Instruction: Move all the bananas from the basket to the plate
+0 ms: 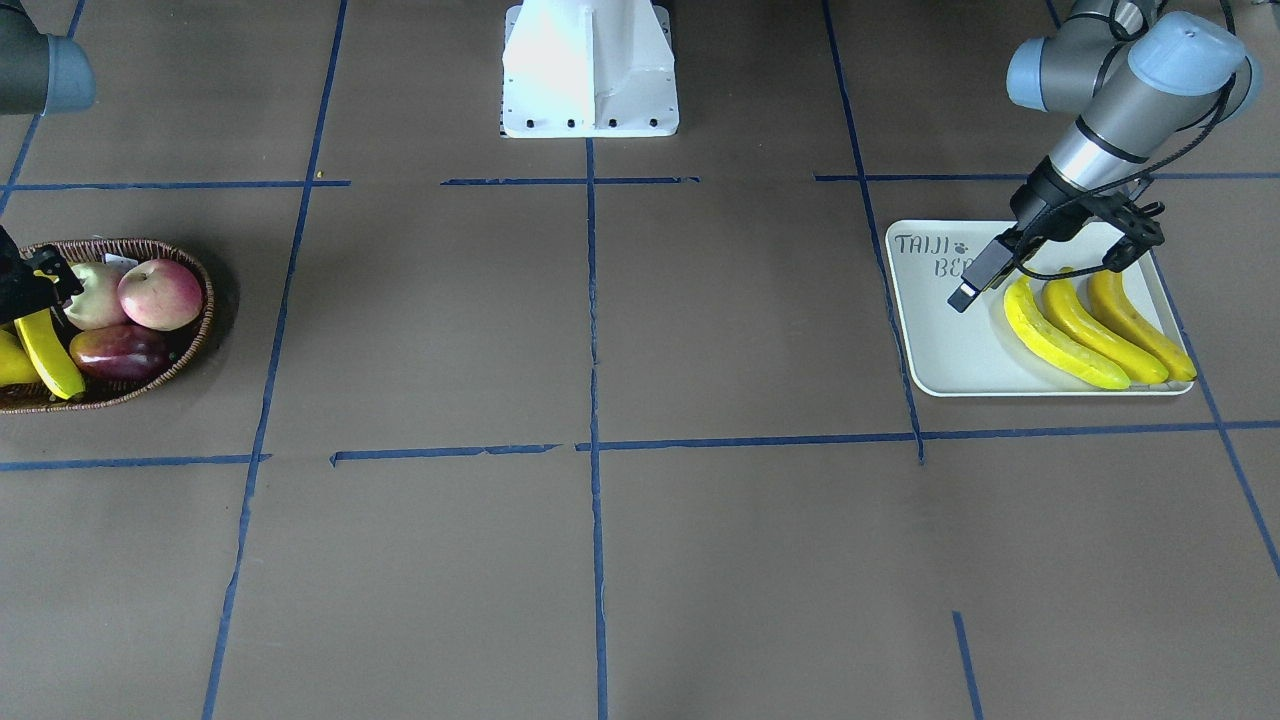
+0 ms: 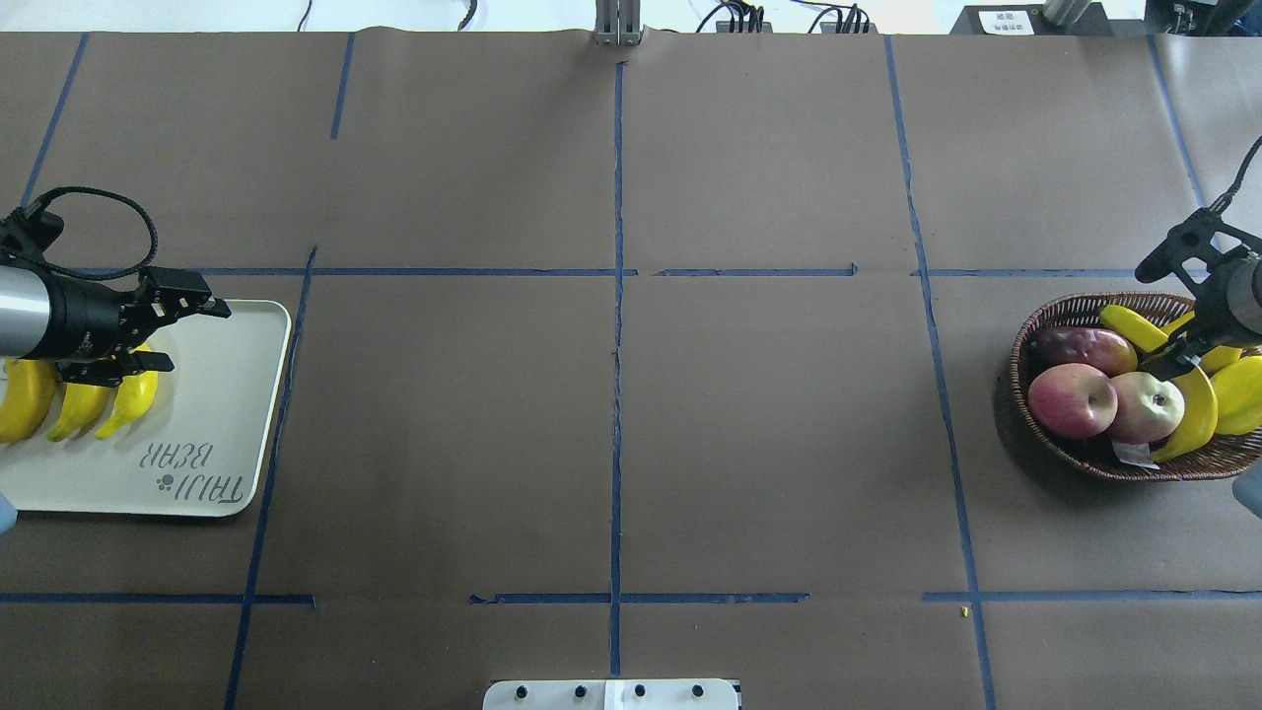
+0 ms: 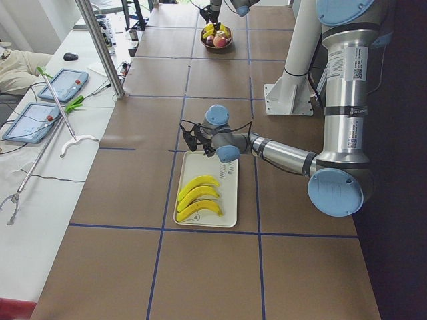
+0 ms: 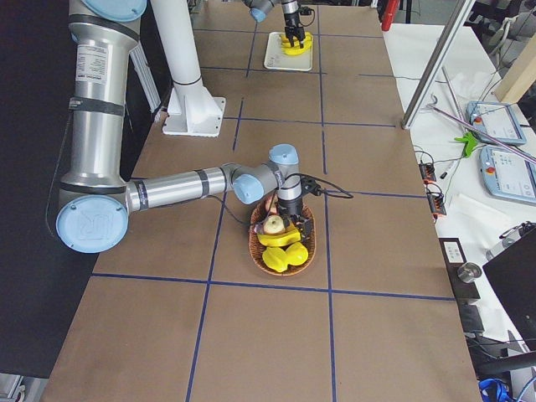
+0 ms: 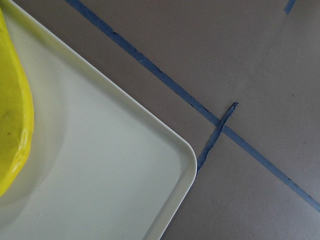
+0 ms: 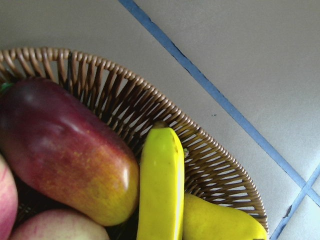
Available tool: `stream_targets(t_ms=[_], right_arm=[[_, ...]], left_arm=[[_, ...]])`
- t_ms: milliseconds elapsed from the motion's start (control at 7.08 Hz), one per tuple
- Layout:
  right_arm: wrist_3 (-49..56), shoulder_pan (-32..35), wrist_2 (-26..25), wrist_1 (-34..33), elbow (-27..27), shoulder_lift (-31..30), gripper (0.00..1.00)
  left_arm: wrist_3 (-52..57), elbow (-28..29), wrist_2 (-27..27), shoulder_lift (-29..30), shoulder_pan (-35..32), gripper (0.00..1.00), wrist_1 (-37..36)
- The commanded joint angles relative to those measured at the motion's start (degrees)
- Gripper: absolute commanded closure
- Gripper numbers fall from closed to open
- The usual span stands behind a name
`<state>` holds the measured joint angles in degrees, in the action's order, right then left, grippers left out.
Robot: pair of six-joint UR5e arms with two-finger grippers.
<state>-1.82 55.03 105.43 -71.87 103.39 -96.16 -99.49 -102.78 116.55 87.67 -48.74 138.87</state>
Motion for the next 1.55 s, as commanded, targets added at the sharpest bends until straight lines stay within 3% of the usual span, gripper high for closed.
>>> stream_targets(t_ms=[0, 1272, 1413], right_arm=[[-0.28, -0.01, -2.06, 0.06, -0.56, 0.28, 0.08], [-5.82, -3.26, -3.20, -0.12, -0.65, -0.51, 0.13], [-5.73, -3.61, -3.39, -0.12, -0.74, -0.87, 0.18]], left_arm=[[0.00, -0.05, 0.00, 0.22, 0.05, 0.01, 0.00], [0.00, -0.23, 0.00, 0.48, 0.05, 0.01, 0.00], [0.00, -0.23, 0.00, 0.48, 0.05, 0.01, 0.00]])
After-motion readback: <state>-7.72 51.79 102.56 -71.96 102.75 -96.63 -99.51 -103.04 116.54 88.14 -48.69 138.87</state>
